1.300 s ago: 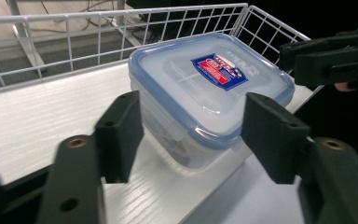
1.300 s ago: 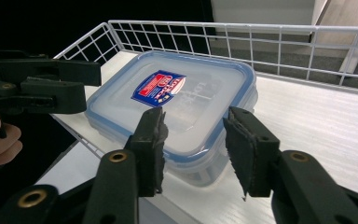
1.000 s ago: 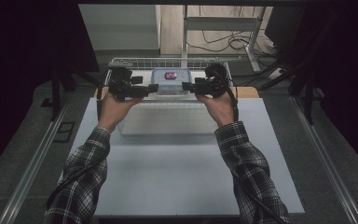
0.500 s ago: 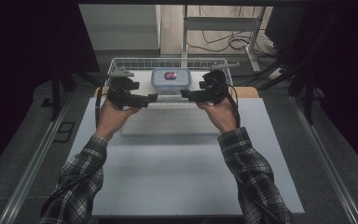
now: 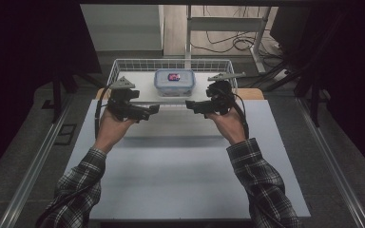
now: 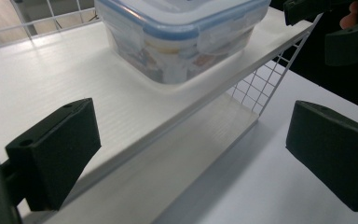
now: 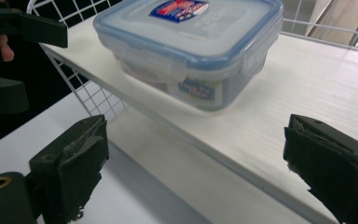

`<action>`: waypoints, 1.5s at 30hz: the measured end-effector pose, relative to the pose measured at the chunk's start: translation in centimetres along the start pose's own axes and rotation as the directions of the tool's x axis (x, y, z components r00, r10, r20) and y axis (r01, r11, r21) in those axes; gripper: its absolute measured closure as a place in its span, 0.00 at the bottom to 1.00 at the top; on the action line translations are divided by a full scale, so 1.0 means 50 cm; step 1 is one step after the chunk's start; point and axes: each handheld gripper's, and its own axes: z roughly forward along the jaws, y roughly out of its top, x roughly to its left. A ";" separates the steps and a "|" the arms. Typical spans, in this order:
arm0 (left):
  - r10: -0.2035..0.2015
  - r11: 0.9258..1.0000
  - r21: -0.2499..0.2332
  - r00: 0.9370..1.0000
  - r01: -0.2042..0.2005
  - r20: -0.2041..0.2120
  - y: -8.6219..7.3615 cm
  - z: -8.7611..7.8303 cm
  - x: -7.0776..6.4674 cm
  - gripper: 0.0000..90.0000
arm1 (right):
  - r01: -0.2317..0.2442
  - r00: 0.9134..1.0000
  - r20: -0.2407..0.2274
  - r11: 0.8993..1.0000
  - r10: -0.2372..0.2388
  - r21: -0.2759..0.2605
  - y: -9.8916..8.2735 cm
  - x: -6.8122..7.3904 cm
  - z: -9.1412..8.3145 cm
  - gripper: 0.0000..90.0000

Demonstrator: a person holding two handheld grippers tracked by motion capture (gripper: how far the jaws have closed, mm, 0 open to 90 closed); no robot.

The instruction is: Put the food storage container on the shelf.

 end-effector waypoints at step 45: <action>0.105 0.995 -0.005 0.993 -0.105 0.063 -0.237 -0.060 -0.163 0.00 | 0.126 0.992 0.004 0.992 -0.126 0.022 -0.251 0.093 -0.111 0.00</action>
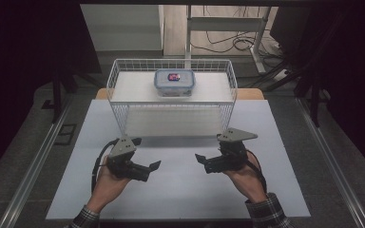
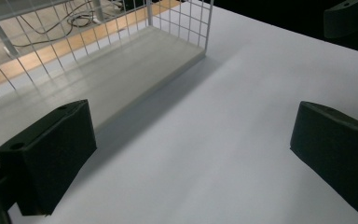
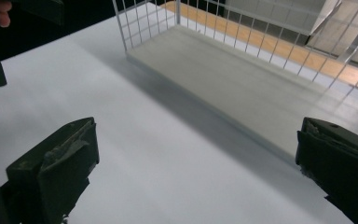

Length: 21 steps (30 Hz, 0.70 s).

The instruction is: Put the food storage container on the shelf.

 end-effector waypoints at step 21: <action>-0.009 0.998 0.059 0.994 0.016 -0.106 -0.183 -0.029 -0.044 0.00 | -0.022 0.996 0.088 1.000 0.020 0.013 -0.186 0.020 -0.036 0.00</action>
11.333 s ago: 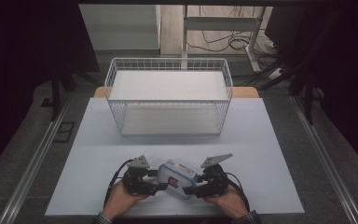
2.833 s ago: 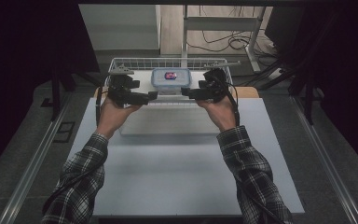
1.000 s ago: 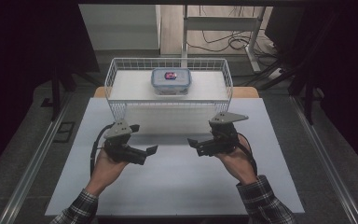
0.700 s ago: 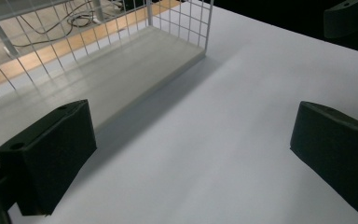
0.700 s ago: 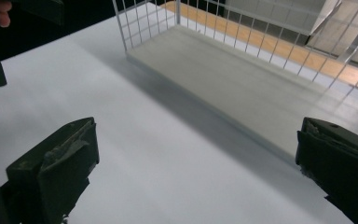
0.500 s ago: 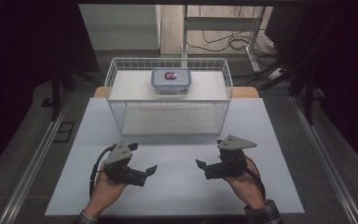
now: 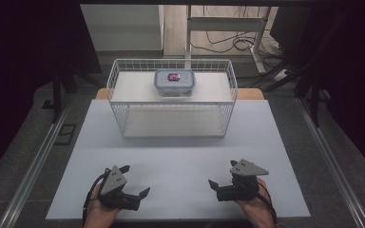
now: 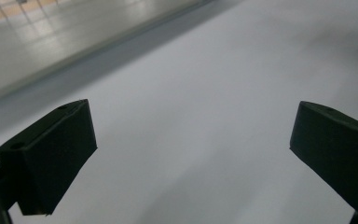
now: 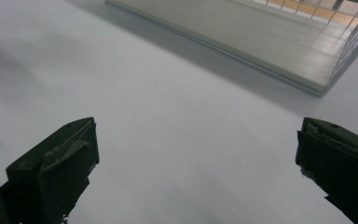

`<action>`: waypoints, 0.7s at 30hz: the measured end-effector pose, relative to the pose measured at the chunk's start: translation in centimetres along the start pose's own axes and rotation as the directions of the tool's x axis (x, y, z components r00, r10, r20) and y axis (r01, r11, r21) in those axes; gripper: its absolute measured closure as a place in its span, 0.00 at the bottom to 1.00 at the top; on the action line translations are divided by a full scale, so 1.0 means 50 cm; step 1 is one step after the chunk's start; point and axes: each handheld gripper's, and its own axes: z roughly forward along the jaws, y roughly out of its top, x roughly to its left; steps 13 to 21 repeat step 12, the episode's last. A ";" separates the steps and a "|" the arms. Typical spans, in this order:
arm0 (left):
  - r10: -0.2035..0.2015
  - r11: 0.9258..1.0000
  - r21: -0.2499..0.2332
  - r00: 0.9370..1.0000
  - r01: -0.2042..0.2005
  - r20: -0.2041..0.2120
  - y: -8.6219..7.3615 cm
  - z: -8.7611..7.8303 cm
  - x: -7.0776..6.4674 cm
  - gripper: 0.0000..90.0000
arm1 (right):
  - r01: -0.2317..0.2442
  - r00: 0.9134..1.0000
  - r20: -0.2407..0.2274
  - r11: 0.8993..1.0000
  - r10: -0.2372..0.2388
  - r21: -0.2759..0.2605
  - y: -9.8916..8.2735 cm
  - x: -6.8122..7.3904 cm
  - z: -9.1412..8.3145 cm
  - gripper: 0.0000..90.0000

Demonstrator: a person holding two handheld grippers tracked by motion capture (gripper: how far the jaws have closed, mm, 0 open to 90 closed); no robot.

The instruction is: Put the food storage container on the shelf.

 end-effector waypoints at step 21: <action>0.051 0.989 0.141 0.998 -0.047 -0.028 -0.032 0.050 -0.003 0.00 | 0.046 0.999 -0.016 0.983 -0.044 0.180 -0.061 0.019 0.053 0.00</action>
